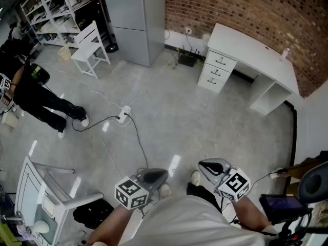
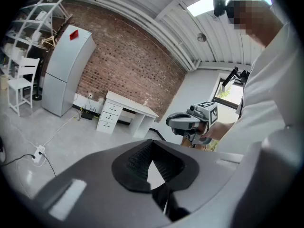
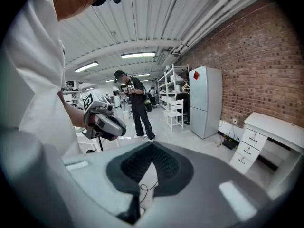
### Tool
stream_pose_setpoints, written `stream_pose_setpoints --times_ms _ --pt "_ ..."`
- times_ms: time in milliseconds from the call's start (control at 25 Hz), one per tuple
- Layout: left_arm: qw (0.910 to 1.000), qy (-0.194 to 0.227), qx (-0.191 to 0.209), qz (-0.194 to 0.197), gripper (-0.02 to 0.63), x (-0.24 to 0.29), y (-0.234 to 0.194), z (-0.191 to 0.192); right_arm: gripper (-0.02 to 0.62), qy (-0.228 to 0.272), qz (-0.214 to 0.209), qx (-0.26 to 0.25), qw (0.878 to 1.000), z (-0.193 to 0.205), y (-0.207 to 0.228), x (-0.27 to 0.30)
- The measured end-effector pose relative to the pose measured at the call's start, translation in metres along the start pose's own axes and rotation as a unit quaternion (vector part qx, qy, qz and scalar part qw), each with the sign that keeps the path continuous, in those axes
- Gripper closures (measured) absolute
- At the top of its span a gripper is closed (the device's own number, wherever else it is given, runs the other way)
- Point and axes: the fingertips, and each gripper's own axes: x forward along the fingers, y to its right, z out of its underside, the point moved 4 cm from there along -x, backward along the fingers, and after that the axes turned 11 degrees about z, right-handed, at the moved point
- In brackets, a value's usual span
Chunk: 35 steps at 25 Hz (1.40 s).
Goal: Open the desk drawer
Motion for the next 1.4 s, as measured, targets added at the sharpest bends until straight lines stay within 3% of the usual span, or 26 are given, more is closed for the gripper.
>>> stream_pose_setpoints --times_ms 160,400,640,960,1200,1400 --pt "0.9993 -0.009 0.035 0.008 0.601 0.028 0.008 -0.01 0.592 0.009 0.015 0.006 1.0 0.012 0.01 -0.02" --pt "0.9956 -0.023 0.063 0.065 0.601 0.086 0.041 -0.019 0.592 0.021 0.068 0.021 0.997 0.029 0.025 -0.07" --pt "0.9924 -0.046 0.06 0.097 0.601 0.147 0.081 -0.013 0.592 0.026 0.118 0.059 0.991 0.071 0.05 -0.142" --pt "0.9916 -0.067 0.067 0.088 0.601 0.207 0.119 0.009 0.551 0.047 0.142 0.076 0.986 0.117 0.073 -0.196" --pt "0.9944 -0.064 0.049 0.068 0.601 0.261 0.101 -0.004 0.551 0.057 0.123 0.087 0.987 0.132 0.132 -0.194" --pt "0.9929 -0.064 0.051 0.086 0.601 0.297 0.046 -0.028 0.551 0.048 0.126 0.084 0.987 0.121 0.186 -0.158"
